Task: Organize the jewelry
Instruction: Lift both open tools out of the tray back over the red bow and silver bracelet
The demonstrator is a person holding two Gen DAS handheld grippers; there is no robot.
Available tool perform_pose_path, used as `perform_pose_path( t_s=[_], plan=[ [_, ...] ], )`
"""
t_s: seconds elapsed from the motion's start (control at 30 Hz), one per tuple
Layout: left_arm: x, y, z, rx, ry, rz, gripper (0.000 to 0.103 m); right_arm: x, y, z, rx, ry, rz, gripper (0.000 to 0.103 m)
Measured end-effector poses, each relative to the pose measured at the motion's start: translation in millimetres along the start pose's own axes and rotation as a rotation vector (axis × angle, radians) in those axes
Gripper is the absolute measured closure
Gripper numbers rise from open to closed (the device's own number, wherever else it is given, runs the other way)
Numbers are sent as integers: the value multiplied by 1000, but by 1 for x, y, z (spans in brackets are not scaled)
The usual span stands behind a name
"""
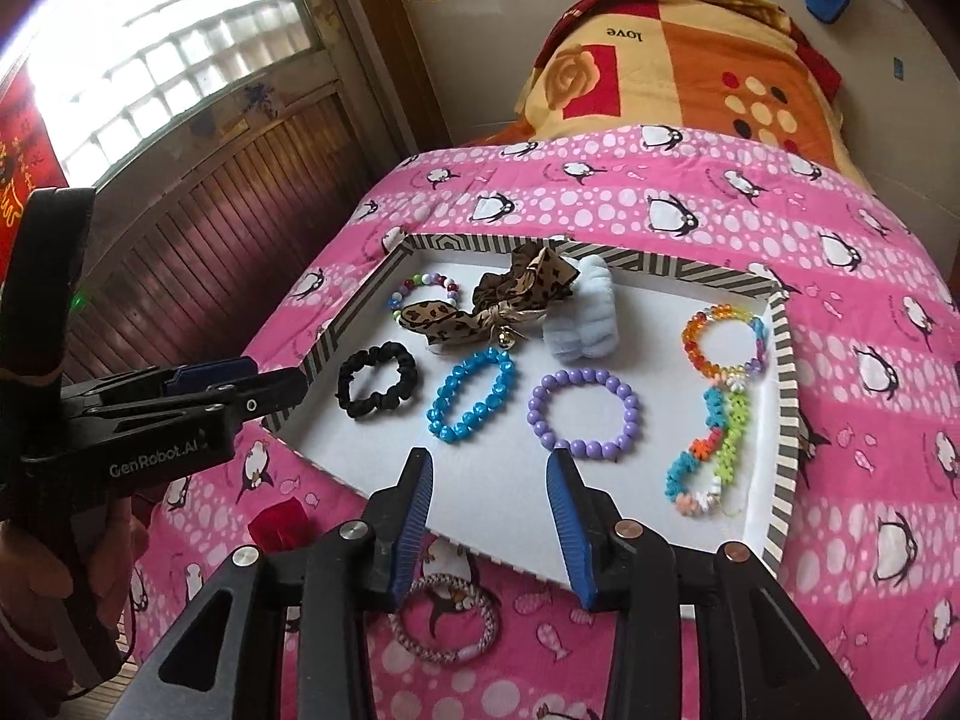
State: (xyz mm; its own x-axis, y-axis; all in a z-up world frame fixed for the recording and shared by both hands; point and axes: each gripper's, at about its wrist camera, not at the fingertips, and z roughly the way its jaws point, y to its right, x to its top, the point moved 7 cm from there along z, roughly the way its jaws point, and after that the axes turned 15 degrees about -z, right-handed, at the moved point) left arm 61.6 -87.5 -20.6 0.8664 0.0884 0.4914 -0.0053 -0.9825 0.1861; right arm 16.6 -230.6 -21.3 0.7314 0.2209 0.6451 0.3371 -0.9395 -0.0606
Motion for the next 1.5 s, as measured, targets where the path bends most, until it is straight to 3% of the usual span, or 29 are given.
perform_pose_path(
  t_s=[0.93, 1.33, 1.5],
  plan=[
    [-63, 14, -34, 20, 12, 19, 56, -56, -3, -42, -22, -17, 42, 63],
    [-106, 27, -48, -38, -46, -11, 56, -90, 0, -68, -36, -26, 53, 62],
    [-122, 35, -44, -50, -92, -17, 56, -103, 3, -75, -33, -29, 63, 48]
  ],
)
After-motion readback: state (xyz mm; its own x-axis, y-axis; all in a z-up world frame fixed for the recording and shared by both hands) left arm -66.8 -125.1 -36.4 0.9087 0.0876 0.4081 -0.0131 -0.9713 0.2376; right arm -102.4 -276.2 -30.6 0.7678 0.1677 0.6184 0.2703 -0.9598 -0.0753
